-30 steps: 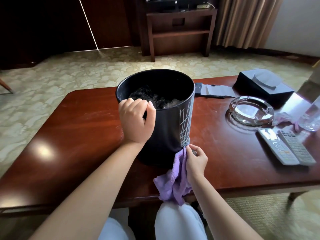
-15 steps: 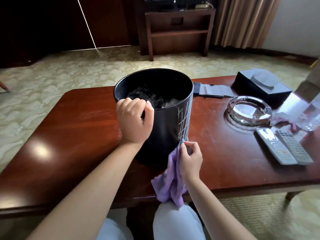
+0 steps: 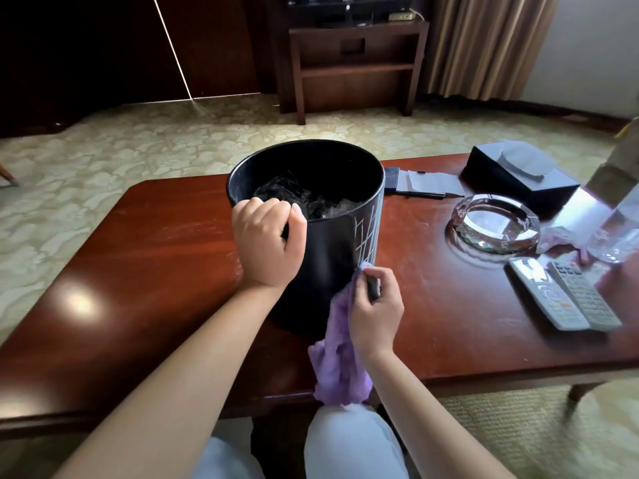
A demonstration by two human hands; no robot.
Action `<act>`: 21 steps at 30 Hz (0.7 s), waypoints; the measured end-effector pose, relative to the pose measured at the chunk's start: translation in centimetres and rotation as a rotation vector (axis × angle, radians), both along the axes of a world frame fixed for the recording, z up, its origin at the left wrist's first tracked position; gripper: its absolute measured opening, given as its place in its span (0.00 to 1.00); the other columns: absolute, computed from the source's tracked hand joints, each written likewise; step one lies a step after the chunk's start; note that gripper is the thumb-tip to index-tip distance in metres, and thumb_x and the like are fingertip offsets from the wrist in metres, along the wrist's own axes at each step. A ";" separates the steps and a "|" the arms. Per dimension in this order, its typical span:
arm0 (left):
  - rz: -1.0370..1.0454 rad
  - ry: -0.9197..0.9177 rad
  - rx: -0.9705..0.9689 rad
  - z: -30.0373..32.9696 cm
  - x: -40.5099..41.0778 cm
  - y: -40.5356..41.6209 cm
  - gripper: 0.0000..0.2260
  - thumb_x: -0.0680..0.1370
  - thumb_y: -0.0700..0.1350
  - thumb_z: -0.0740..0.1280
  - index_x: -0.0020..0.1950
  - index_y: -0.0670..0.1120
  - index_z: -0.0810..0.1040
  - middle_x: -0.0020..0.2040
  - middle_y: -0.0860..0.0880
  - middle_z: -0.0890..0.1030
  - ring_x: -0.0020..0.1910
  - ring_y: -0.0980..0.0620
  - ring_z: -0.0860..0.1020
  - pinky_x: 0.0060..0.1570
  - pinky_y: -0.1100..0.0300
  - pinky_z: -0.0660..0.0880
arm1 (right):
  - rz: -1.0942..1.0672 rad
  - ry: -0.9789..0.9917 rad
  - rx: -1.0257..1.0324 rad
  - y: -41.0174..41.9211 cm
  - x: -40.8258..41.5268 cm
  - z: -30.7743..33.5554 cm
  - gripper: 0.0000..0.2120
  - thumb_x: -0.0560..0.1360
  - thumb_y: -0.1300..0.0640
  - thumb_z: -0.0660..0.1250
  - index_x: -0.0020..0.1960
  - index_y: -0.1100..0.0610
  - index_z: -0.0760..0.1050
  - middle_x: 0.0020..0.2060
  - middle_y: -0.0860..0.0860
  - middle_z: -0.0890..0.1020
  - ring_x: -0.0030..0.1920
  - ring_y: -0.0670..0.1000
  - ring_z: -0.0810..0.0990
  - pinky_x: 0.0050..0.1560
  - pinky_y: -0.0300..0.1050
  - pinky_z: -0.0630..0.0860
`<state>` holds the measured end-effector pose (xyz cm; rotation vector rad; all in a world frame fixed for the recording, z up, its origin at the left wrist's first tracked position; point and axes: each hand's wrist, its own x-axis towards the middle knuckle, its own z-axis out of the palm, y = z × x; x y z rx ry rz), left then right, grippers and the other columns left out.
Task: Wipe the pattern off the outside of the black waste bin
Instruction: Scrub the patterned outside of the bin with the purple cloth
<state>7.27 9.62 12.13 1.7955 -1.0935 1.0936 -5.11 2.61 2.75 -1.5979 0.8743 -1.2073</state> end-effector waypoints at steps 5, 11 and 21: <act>-0.003 -0.001 0.004 0.1 0.0 0.1 0.15 0.77 0.42 0.57 0.30 0.47 0.61 0.25 0.46 0.65 0.28 0.44 0.65 0.36 0.51 0.63 | 0.015 0.125 -0.219 0.7 -0.4 -2.6 0.02 0.75 0.63 0.65 0.44 0.59 0.76 0.44 0.47 0.76 0.42 0.42 0.74 0.38 0.27 0.65; -0.012 0.001 0.003 0.1 0.0 0.1 0.15 0.77 0.42 0.57 0.30 0.47 0.61 0.25 0.46 0.65 0.28 0.44 0.66 0.35 0.50 0.64 | 0.028 0.119 -0.059 0.0 -0.7 -1.5 0.04 0.75 0.65 0.66 0.46 0.58 0.77 0.44 0.47 0.77 0.42 0.41 0.74 0.41 0.23 0.65; -0.014 -0.010 -0.001 0.1 -0.1 0.0 0.14 0.77 0.42 0.57 0.32 0.49 0.59 0.25 0.46 0.65 0.28 0.44 0.65 0.35 0.50 0.63 | 0.088 0.040 -0.065 0.4 -0.9 -1.0 0.06 0.74 0.65 0.67 0.46 0.55 0.77 0.44 0.48 0.79 0.45 0.40 0.76 0.46 0.25 0.67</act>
